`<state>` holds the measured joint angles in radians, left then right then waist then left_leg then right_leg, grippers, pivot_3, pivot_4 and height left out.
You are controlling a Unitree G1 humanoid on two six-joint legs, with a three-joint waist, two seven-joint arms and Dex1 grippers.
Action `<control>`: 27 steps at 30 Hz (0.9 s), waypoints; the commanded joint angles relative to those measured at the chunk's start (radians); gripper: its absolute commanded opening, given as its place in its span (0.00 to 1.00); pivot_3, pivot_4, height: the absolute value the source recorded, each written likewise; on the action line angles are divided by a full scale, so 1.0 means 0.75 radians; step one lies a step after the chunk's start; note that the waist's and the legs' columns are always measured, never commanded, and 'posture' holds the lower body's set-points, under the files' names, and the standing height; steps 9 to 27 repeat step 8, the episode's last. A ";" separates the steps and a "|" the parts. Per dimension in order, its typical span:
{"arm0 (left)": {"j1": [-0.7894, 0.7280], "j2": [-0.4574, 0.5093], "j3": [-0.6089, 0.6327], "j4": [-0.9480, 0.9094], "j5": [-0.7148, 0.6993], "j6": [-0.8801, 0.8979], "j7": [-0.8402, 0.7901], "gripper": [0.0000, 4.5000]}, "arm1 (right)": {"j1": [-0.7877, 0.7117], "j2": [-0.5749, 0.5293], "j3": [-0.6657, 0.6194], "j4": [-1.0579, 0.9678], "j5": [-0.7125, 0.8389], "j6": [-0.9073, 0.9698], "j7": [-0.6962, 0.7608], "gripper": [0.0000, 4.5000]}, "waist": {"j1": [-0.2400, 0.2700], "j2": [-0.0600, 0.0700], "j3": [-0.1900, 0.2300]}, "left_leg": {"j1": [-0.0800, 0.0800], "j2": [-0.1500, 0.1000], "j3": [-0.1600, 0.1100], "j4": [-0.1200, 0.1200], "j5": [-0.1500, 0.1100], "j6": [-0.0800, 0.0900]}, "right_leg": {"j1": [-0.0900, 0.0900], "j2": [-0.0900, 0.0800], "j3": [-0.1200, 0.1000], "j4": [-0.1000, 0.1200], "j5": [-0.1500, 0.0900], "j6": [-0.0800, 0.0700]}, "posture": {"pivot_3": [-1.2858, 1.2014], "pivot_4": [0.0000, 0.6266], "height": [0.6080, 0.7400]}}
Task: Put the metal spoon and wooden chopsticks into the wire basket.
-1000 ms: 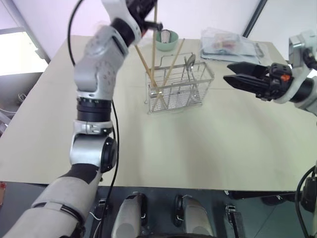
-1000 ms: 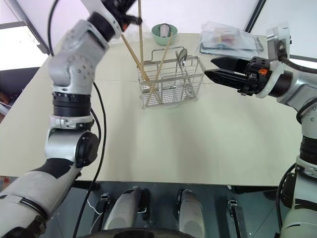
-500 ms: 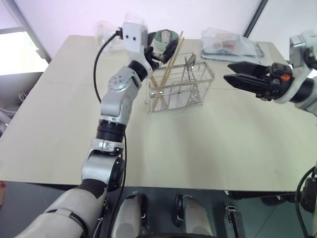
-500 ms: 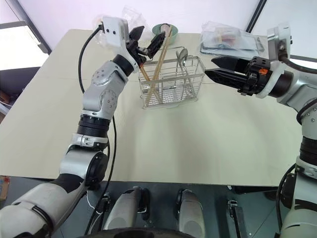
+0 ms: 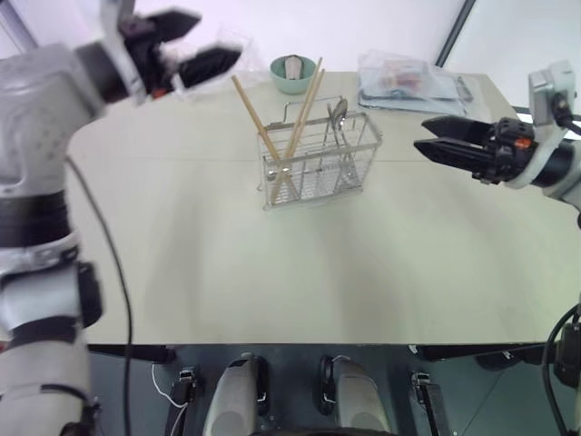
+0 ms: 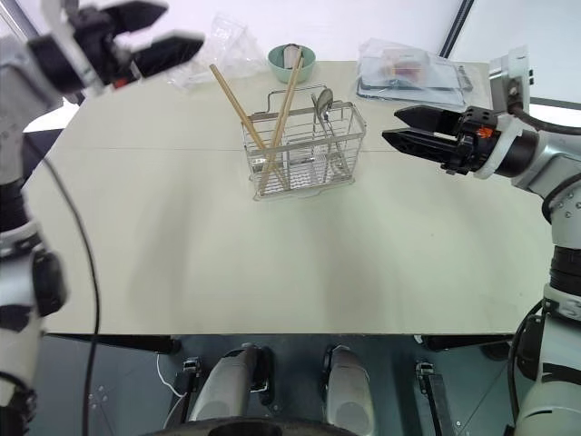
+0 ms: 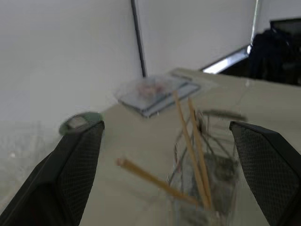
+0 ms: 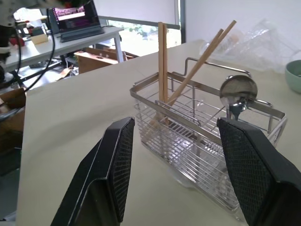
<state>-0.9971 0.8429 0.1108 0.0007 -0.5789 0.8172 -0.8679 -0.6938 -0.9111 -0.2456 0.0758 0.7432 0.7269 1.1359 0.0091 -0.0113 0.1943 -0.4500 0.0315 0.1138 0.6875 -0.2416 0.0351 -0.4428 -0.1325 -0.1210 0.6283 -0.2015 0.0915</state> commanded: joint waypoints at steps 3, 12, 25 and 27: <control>0.243 0.210 -0.016 -0.187 -0.029 0.006 -0.258 1.00 | -0.018 -0.014 0.014 0.038 -0.054 -0.069 0.058 0.64 | 0.004 0.000 0.000 | -0.001 0.000 0.000 0.000 -0.001 0.000 | -0.001 -0.001 0.000 -0.001 0.000 0.000 | 0.52 0.24 0.75; 0.257 0.198 -0.008 -0.184 0.001 -0.005 -0.211 1.00 | -0.042 0.001 0.037 0.073 -0.078 -0.090 0.072 0.64 | 0.006 0.000 0.001 | -0.003 0.000 -0.002 0.000 -0.001 0.001 | -0.001 -0.001 0.000 -0.002 0.000 -0.001 | 0.52 0.24 0.75; 0.257 0.198 -0.008 -0.184 0.001 -0.005 -0.211 1.00 | -0.042 0.001 0.037 0.073 -0.078 -0.090 0.072 0.64 | 0.006 0.000 0.001 | -0.003 0.000 -0.002 0.000 -0.001 0.001 | -0.001 -0.001 0.000 -0.002 0.000 -0.001 | 0.52 0.24 0.75; 0.257 0.198 -0.008 -0.184 0.001 -0.005 -0.211 1.00 | -0.042 0.001 0.037 0.073 -0.078 -0.090 0.072 0.64 | 0.006 0.000 0.001 | -0.003 0.000 -0.002 0.000 -0.001 0.001 | -0.001 -0.001 0.000 -0.002 0.000 -0.001 | 0.52 0.24 0.75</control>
